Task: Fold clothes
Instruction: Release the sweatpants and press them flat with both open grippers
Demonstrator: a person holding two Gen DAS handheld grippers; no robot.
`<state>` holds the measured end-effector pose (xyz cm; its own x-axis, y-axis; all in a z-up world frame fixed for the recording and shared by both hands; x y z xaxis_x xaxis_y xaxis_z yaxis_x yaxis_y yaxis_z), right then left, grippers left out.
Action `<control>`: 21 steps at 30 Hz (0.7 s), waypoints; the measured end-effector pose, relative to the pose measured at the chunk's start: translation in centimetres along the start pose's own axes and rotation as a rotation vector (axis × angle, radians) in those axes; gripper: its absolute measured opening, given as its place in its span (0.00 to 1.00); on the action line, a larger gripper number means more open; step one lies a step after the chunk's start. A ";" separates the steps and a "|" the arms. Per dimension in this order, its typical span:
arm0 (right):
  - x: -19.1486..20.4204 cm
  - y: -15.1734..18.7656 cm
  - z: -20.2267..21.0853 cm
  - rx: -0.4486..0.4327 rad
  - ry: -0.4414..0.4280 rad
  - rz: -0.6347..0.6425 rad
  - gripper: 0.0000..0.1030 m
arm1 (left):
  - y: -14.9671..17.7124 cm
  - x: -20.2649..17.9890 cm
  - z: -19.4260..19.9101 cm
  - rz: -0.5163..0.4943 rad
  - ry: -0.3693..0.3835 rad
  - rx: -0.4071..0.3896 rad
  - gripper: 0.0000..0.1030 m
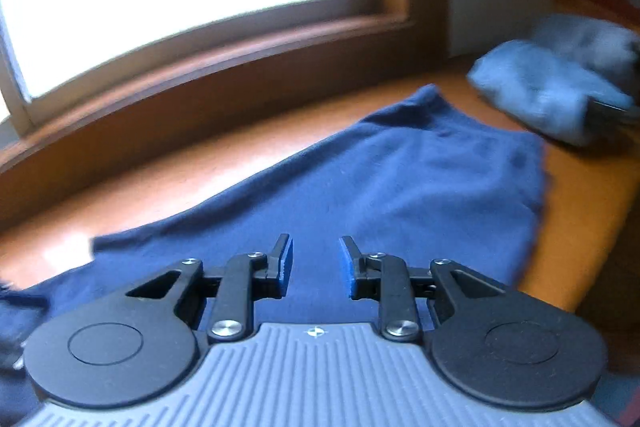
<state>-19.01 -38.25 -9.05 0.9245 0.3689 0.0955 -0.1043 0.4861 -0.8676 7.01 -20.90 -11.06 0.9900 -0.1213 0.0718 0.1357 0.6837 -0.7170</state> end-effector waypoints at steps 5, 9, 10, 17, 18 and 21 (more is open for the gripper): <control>-0.7 -0.7 -8.3 0.078 0.115 0.103 0.22 | -0.8 0.5 -1.1 0.005 -0.087 0.013 0.74; -2.7 -3.4 -13.3 0.041 0.238 0.120 0.23 | -2.9 2.0 -3.3 0.010 -0.147 0.006 0.76; -3.3 -4.0 -14.0 0.050 0.246 0.090 0.23 | -3.4 2.3 -3.8 0.023 -0.150 0.013 0.76; 0.1 -4.2 -5.6 -0.070 0.024 0.207 0.25 | -3.5 3.5 -1.5 0.004 -0.176 -0.026 0.70; 1.5 -3.3 -3.2 -0.083 -0.041 0.269 0.25 | -3.0 3.6 -0.6 0.022 -0.162 -0.031 0.70; 6.9 1.6 4.4 -0.050 -0.276 0.450 0.25 | -1.8 3.8 2.5 0.088 -0.102 -0.050 0.70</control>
<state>-14.40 -31.40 -7.61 0.6609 0.7305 -0.1722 -0.4447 0.1963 -0.8739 10.59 -20.76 -7.78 0.9970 0.0131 0.0757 0.0489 0.6514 -0.7571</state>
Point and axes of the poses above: each gripper's, at about its wrist camera, not at the fingertips, and z roughly against the way its jaws point, x to its left, y to its underside, the point moved 7 cm from there along -z, roughly the way its jaws point, and after that the axes turned 11 degrees about -x, right-handed, at the moved point
